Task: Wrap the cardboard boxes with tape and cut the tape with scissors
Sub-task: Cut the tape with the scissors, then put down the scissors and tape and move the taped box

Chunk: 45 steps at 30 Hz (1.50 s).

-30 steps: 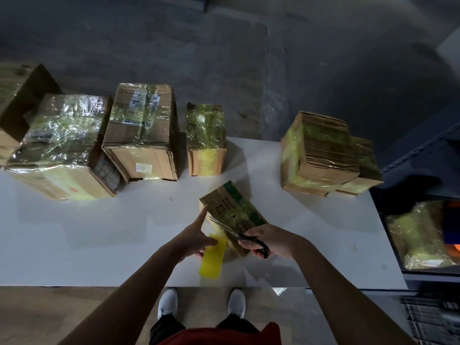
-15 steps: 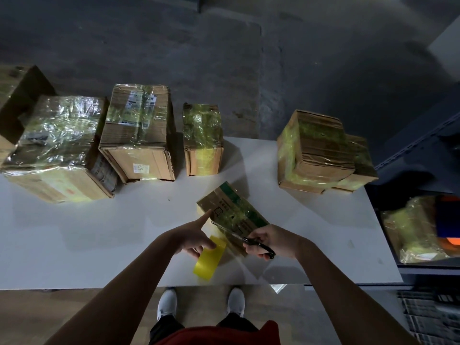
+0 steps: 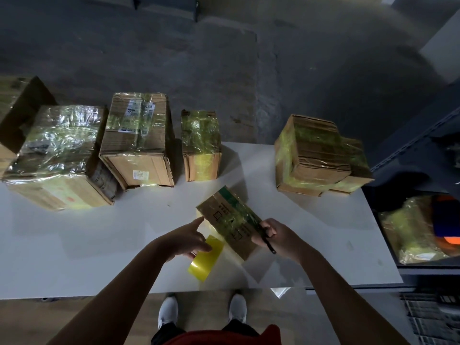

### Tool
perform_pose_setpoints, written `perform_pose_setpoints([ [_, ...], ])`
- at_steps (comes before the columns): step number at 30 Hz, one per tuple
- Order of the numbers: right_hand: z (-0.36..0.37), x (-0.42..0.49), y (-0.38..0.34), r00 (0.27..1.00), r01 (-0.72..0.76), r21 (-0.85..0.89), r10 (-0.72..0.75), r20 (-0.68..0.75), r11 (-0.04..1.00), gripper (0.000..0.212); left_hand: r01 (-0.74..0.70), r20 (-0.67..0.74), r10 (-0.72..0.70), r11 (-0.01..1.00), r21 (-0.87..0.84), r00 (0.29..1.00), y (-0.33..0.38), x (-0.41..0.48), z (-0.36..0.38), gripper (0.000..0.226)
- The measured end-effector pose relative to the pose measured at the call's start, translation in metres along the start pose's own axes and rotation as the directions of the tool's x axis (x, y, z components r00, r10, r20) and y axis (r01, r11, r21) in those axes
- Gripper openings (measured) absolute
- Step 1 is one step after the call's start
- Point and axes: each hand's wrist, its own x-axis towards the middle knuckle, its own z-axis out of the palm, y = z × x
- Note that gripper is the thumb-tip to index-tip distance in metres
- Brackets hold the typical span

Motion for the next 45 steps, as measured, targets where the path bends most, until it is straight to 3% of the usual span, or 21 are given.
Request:
perform_pose_setpoints([
  [5,0.029,0.006,0.011,0.941,-0.09,-0.217,0.012,-0.338,0.972,0.048,-0.059,-0.017,0.058,0.995,-0.086,0.998,0.004,-0.012,-0.012,0.073],
  [8,0.035,0.011,0.01,0.906,-0.129,-0.245,0.014,-0.423,0.961,0.048,-0.099,-0.053,0.094,0.99,-0.097,0.994,0.009,-0.017,-0.016,0.048],
  [12,0.033,0.024,0.001,0.916,-0.056,-0.274,-0.06,-0.396,0.96,0.047,-0.15,-0.12,0.13,0.972,-0.181,0.984,0.012,-0.021,-0.013,0.027],
  [16,0.025,0.04,-0.014,0.95,-0.003,-0.235,-0.071,-0.303,0.972,0.043,-0.185,-0.178,0.137,0.939,-0.291,0.974,0.022,-0.018,0.007,0.028],
  [20,0.003,0.045,-0.015,0.892,-0.095,-0.198,-0.005,-0.452,0.976,0.045,-0.229,-0.211,0.152,0.88,-0.417,0.966,0.04,-0.005,0.039,0.021],
  [22,-0.012,0.038,0.0,0.876,-0.197,-0.277,0.042,-0.48,0.94,0.048,-0.241,-0.232,0.147,0.857,-0.455,0.962,0.051,0.008,0.059,0.017],
  [27,-0.039,0.02,0.051,0.864,-0.373,-0.379,0.169,-0.474,0.847,0.046,-0.193,-0.268,0.071,0.865,-0.463,0.961,0.069,0.051,0.111,0.013],
  [34,-0.057,0.023,0.074,0.89,-0.424,-0.519,0.234,-0.392,0.742,0.049,-0.065,-0.298,-0.11,0.85,-0.522,0.948,0.064,0.098,0.154,0.017],
  [38,-0.061,0.026,0.077,0.902,-0.312,-0.453,0.109,-0.418,0.835,0.036,-0.027,-0.281,-0.181,0.796,-0.605,0.942,0.063,0.11,0.163,0.019],
  [40,-0.061,0.024,0.078,0.934,-0.215,-0.338,0.092,-0.345,0.916,0.027,-0.034,-0.29,-0.199,0.771,-0.636,0.936,0.067,0.113,0.162,0.02],
  [43,-0.061,0.021,0.076,0.965,-0.164,-0.199,0.116,-0.234,0.966,0.018,-0.035,-0.333,-0.206,0.803,-0.595,0.92,0.073,0.114,0.158,0.02],
  [45,-0.061,0.023,0.074,0.965,-0.152,-0.244,0.091,-0.244,0.958,0.018,-0.052,-0.373,-0.166,0.859,-0.509,0.913,0.077,0.113,0.155,0.022],
])
